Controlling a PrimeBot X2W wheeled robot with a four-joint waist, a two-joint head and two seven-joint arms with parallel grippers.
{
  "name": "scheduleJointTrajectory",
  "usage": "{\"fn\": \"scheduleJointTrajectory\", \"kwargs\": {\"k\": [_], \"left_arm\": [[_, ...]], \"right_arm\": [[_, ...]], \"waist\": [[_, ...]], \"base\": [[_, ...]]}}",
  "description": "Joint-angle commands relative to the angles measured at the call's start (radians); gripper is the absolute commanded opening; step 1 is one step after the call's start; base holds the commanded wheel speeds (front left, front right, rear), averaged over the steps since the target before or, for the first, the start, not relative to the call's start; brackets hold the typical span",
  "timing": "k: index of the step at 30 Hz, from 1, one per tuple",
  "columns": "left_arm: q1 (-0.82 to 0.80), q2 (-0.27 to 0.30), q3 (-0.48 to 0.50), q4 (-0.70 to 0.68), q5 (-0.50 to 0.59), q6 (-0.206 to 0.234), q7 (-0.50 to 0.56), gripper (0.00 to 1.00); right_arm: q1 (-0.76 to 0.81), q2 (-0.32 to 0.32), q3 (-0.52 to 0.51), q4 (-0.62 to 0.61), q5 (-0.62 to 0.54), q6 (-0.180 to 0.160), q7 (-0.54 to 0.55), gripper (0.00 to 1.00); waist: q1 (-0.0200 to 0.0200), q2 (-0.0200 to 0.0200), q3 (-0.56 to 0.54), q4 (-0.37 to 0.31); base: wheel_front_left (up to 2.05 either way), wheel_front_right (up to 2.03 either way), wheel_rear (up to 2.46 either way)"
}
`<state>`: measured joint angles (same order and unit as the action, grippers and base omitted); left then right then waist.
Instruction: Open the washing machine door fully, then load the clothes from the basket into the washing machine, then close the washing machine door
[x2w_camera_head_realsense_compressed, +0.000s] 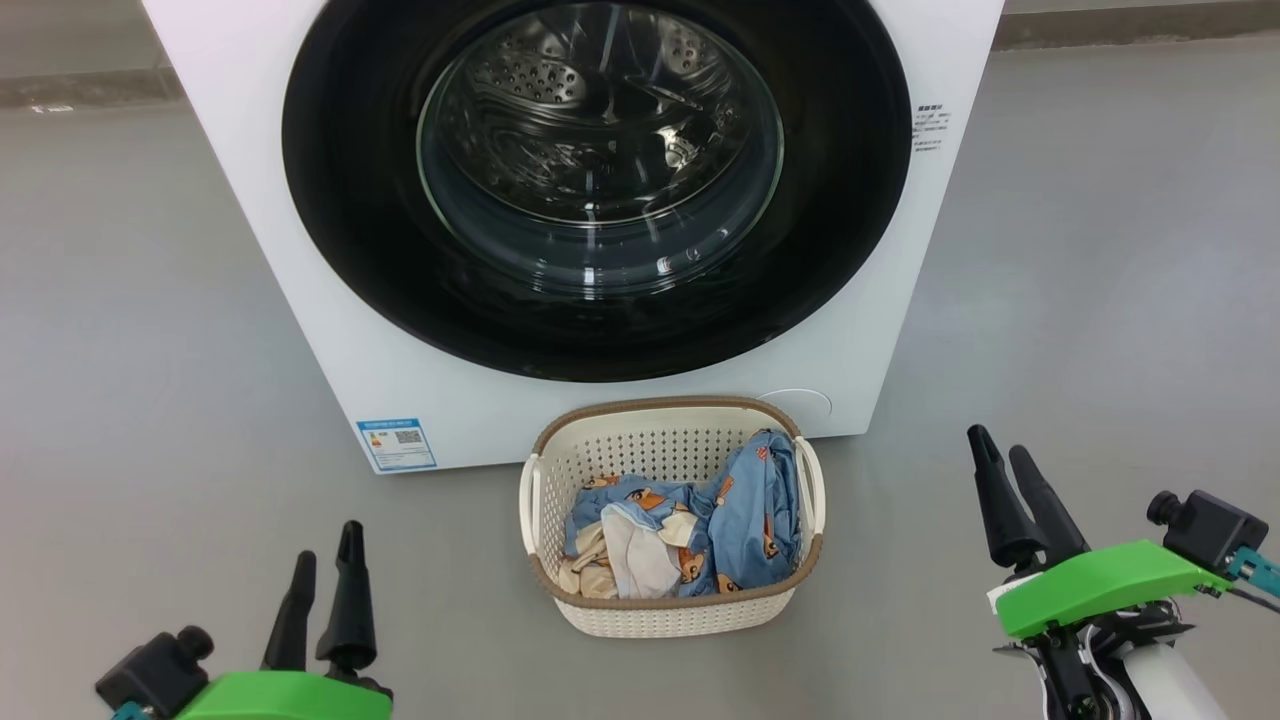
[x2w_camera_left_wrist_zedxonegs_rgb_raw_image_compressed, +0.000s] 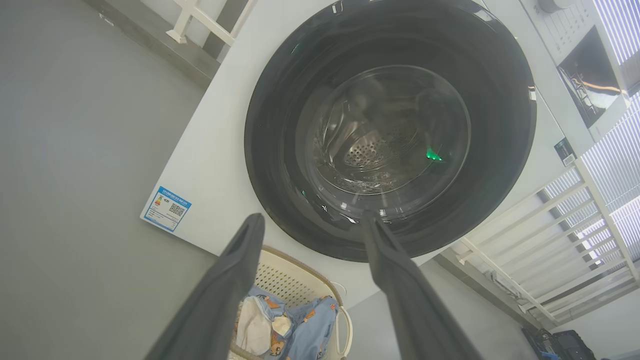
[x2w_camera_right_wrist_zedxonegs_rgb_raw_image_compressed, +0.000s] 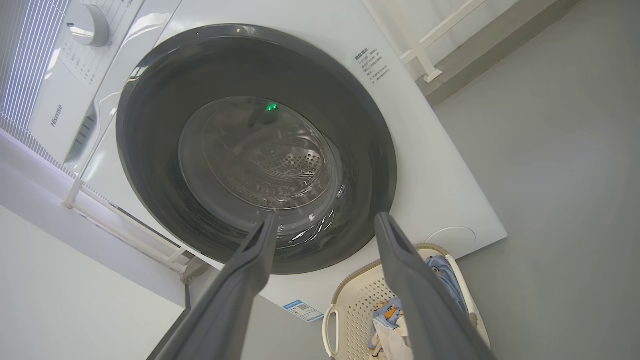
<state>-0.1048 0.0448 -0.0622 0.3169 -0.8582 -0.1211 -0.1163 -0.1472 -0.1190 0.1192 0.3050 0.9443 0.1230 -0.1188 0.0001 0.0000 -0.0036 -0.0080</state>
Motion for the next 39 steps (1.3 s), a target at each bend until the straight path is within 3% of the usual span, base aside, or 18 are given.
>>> {"fn": "scheduleJointTrajectory", "kwargs": {"k": [1, 15, 39], "left_arm": [[-0.057, 0.009, 0.013, -0.018, 0.041, 0.007, -0.017, 1.00], [-0.079, 0.007, -0.001, 0.013, 0.229, 0.012, -0.061, 1.00], [-0.089, 0.005, -0.015, 0.026, 0.443, 0.015, -0.129, 1.00]], "right_arm": [[-0.059, -0.011, 0.010, -0.021, -0.041, 0.006, -0.017, 1.00], [-0.080, -0.005, 0.021, -0.003, -0.222, 0.006, -0.060, 1.00], [-0.110, -0.021, 0.067, 0.035, -0.459, 0.007, -0.127, 1.00]], "waist": [[-0.0001, 0.0000, 0.000, 0.001], [-0.0001, 0.0000, 0.000, 0.003], [-0.0001, 0.0000, -0.004, 0.002]], "base": [[0.00, 0.00, 0.00], [0.00, 0.00, 0.00], [0.00, 0.00, 0.00]]}}
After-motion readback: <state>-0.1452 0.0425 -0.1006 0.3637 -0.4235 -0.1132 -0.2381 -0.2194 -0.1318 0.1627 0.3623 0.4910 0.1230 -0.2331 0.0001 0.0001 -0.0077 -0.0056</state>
